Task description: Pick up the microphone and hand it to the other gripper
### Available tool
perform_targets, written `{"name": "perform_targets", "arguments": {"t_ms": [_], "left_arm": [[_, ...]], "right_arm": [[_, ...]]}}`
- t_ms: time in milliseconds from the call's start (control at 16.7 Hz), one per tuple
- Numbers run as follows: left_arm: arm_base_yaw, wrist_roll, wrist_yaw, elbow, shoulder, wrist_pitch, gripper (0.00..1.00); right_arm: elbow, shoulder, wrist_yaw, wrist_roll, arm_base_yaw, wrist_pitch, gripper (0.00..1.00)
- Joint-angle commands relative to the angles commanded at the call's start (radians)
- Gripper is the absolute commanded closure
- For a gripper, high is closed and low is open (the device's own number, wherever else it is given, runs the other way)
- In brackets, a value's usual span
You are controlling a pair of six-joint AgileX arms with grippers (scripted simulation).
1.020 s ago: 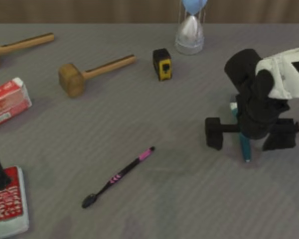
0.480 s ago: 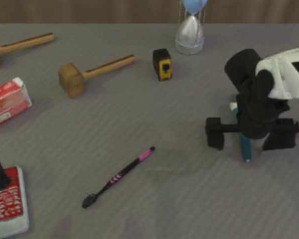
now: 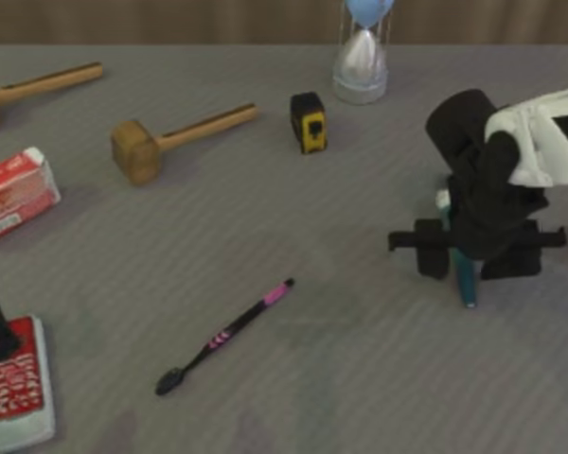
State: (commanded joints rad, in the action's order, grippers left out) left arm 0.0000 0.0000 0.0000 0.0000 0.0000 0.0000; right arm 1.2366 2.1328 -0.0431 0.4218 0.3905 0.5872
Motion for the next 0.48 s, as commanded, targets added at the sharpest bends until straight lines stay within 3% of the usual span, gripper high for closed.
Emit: {"name": "perform_targets", "arguments": {"t_ms": [360, 480], "left_arm": [[0.000, 0.000, 0.000, 0.000, 0.000, 0.000, 0.00], [0.000, 0.000, 0.000, 0.000, 0.000, 0.000, 0.00]], "right_arm": [[0.000, 0.000, 0.000, 0.000, 0.000, 0.000, 1.00], [0.023, -0.061, -0.021, -0.013, 0.002, 0.028, 1.00]]}}
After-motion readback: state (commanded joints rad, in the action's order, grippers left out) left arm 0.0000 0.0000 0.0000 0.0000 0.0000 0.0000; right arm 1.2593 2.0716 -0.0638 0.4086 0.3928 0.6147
